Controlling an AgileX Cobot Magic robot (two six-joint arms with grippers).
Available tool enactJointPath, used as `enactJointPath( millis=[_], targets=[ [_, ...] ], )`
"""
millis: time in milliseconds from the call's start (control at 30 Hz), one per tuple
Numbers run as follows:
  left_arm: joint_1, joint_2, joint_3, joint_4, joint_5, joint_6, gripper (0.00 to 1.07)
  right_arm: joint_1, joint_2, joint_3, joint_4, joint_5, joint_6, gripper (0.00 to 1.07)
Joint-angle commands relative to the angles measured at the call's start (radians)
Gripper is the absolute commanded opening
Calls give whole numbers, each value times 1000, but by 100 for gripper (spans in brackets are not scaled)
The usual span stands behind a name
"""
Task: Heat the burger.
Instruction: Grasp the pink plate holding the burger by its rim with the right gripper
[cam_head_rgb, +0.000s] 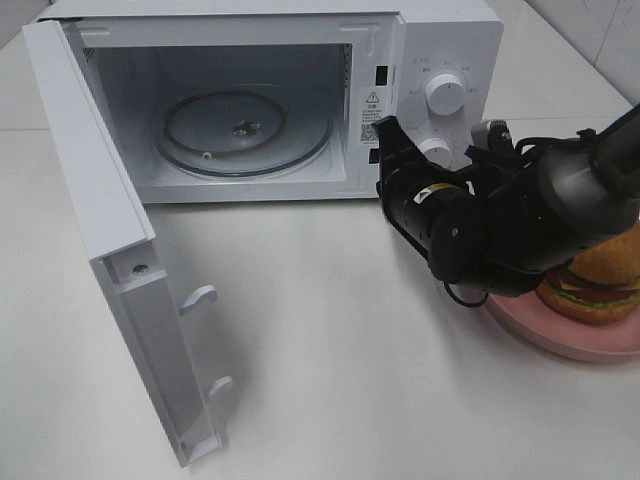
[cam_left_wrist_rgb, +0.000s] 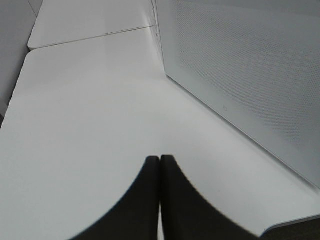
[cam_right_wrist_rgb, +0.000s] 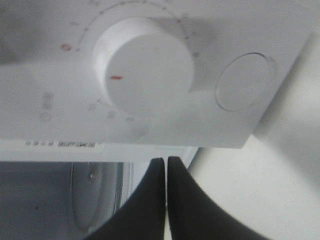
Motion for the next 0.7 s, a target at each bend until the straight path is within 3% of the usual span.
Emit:
enactJointPath(
  millis=[33, 100, 200, 367, 700],
  targets=[
    [5, -22, 3, 0, -5, -4, 0, 4, -13, 2, -92, -10, -59, 2],
    [5, -22, 3, 0, -5, -4, 0, 2, -13, 2, -193, -10, -117, 3],
    [5, -22, 3, 0, -5, -4, 0, 0, -13, 2, -232, -10, -141, 3],
    [5, -22, 3, 0, -5, -4, 0, -2, -13, 2, -420, -30, -426, 4],
    [5, -22, 3, 0, -5, -4, 0, -2, -20, 2, -590, 44, -747, 8]
  ],
)
